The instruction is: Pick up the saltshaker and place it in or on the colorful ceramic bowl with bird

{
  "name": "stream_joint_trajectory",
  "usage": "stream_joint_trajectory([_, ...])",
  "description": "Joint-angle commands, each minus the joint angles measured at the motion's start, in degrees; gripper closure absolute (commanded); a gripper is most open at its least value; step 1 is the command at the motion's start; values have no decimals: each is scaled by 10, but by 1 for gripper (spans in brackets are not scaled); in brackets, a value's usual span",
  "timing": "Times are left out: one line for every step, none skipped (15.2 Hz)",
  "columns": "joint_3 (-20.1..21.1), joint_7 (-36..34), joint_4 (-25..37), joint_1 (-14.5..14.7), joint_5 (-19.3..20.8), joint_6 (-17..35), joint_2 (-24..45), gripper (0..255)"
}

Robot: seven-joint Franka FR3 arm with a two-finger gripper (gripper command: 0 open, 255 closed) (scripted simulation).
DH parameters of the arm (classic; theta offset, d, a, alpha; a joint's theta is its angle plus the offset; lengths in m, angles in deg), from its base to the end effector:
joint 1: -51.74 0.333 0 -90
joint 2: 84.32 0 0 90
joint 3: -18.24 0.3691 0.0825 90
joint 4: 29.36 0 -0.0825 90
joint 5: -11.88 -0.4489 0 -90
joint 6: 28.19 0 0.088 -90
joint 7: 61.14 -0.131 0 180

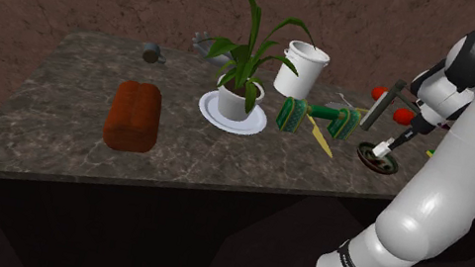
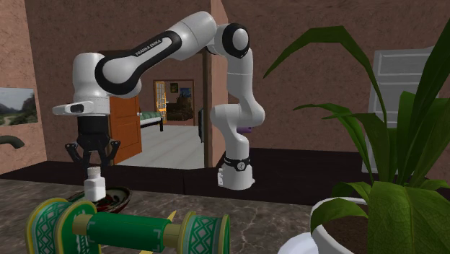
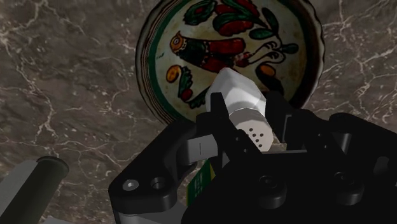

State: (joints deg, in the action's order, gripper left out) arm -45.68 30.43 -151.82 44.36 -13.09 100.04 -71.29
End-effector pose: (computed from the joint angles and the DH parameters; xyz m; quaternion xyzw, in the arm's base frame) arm 0.2251 -0.5714 0.3466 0.9963 0.0480 0.0707 0.0024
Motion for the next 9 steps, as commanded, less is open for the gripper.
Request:
stream_joint_trajectory([0, 0, 0, 0, -1, 1, 0, 255])
stream_joint_trajectory([0, 0, 0, 0, -1, 1, 0, 255])
stream_joint_trajectory([0, 0, 0, 0, -1, 1, 0, 255])
stream_joint_trajectory([0, 0, 0, 0, -1, 0, 0, 255])
stream_joint_trajectory([0, 0, 0, 0, -1, 0, 0, 0])
stream_joint_trajectory([0, 0, 0, 0, -1, 0, 0, 0])
stream_joint_trajectory([0, 0, 0, 0, -1, 0, 0, 0])
stream_joint_trajectory([0, 0, 0, 0, -1, 0, 0, 0])
stream_joint_trajectory([0, 0, 0, 0, -1, 0, 0, 0])
